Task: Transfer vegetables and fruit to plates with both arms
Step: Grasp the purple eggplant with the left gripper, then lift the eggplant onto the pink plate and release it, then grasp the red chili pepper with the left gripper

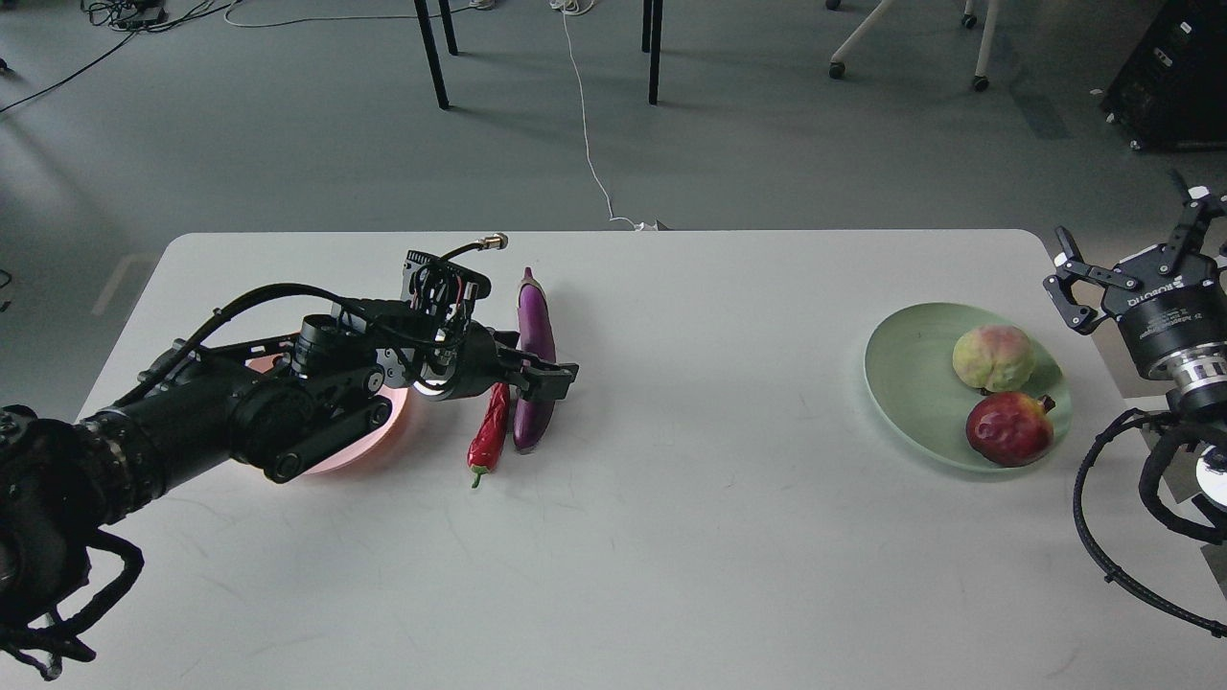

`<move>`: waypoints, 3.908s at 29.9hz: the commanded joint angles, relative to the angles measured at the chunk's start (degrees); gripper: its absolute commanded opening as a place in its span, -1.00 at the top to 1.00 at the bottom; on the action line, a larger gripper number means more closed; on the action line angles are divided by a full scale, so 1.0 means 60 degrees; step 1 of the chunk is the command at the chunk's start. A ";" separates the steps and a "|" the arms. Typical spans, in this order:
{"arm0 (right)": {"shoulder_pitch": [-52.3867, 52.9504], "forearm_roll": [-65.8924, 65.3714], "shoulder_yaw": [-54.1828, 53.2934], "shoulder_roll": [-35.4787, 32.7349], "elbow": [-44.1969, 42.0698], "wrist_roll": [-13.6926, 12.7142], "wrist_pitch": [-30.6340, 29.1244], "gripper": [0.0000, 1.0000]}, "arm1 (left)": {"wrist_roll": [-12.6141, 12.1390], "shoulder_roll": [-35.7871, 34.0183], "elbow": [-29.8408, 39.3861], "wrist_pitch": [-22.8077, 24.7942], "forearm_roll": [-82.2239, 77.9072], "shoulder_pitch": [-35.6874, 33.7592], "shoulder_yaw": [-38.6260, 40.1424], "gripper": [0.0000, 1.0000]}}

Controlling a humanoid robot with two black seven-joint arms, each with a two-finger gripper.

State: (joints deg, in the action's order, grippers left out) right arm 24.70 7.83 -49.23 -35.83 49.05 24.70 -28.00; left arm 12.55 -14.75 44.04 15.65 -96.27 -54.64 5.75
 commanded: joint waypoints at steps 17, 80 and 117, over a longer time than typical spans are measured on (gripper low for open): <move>0.0000 -0.0030 0.0017 -0.0005 -0.0090 -0.0001 0.0001 -0.98 | 0.0018 0.0290 -0.0059 0.0175 -0.0068 -0.0238 -0.0151 0.37; 0.0190 -0.0059 0.0119 0.0318 -0.0178 -0.0015 0.0001 -0.98 | -0.0025 -0.6684 0.5009 -0.0675 0.2028 0.0026 -0.0621 -0.58; 0.0249 -0.0074 0.0119 0.0288 -0.0265 -0.0015 0.0001 -0.98 | -0.1886 -0.2464 0.3808 -0.0631 -0.0639 0.0669 -0.0870 -0.43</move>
State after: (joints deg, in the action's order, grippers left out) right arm 26.15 7.38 -48.52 -33.97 47.46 24.61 -28.00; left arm 1.27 -30.26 67.42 11.77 -99.82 -50.91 0.56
